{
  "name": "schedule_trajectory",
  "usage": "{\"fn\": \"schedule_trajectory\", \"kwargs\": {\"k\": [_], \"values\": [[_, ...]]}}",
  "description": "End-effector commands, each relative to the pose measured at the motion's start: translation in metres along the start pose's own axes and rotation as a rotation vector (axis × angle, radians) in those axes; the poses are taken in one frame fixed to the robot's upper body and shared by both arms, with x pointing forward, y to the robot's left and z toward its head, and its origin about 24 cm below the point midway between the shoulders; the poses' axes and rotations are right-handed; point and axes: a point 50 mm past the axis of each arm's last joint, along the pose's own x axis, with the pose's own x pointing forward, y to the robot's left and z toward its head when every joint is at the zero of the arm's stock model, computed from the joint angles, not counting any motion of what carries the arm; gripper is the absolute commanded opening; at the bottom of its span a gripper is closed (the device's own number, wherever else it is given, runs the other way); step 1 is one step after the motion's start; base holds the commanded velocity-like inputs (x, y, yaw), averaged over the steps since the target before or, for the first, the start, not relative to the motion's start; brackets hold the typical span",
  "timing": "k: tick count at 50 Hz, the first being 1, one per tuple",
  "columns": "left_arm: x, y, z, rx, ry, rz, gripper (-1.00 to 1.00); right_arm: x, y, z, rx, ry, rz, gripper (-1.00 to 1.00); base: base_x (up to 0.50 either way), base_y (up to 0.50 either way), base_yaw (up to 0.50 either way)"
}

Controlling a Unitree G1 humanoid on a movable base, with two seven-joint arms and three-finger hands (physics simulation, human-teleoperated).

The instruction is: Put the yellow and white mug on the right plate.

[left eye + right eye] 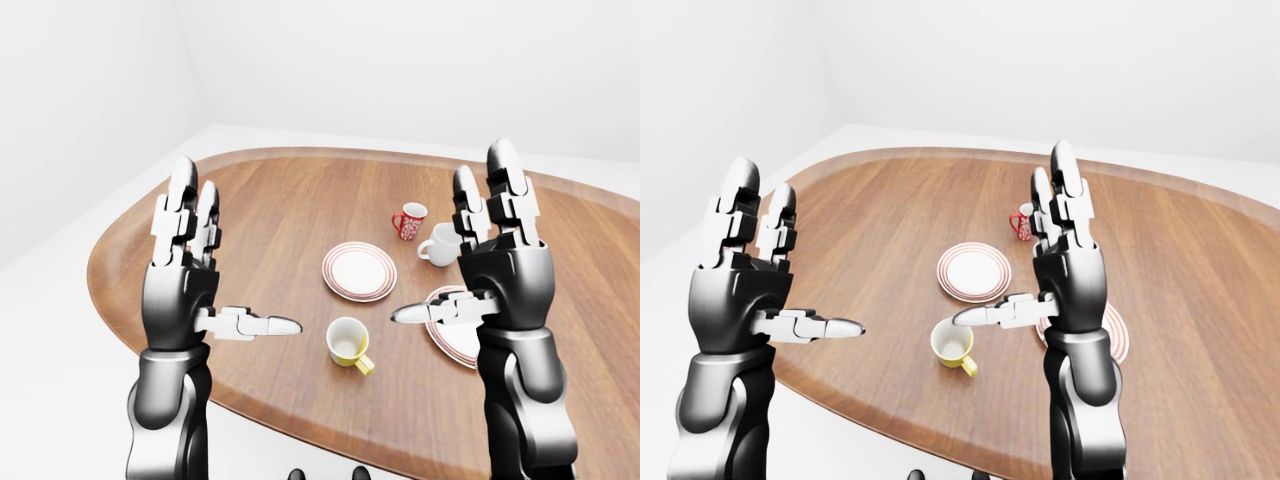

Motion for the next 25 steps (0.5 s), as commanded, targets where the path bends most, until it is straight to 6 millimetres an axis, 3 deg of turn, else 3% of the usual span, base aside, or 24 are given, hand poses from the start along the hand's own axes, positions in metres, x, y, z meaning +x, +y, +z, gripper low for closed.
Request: {"fn": "schedule_trajectory", "kwargs": {"k": [1, 6, 8, 20, 25], "values": [[0.000, 0.001, 0.001, 0.007, -0.006, -0.004, 1.00, 0.014, -0.011, -0.010, -0.065, 0.023, 0.005, 1.00, 0.00, 0.00, 0.00], [0.001, 0.002, 0.004, 0.010, -0.021, -0.001, 1.00, 0.025, -0.017, -0.029, -0.209, 0.104, 0.081, 1.00, 0.00, 0.00, 0.00], [0.002, 0.003, 0.005, 0.008, -0.025, 0.003, 1.00, 0.034, -0.022, -0.020, -0.203, 0.055, 0.062, 1.00, 0.00, 0.00, 0.00], [0.007, 0.012, 0.014, 0.009, -0.080, 0.032, 1.00, 0.066, -0.020, -0.020, -0.473, 0.075, 0.240, 1.00, 0.00, 0.00, 0.00], [0.007, 0.012, 0.015, 0.008, -0.086, 0.032, 1.00, 0.071, -0.022, -0.032, -0.582, 0.156, 0.310, 1.00, 0.00, 0.00, 0.00]]}}
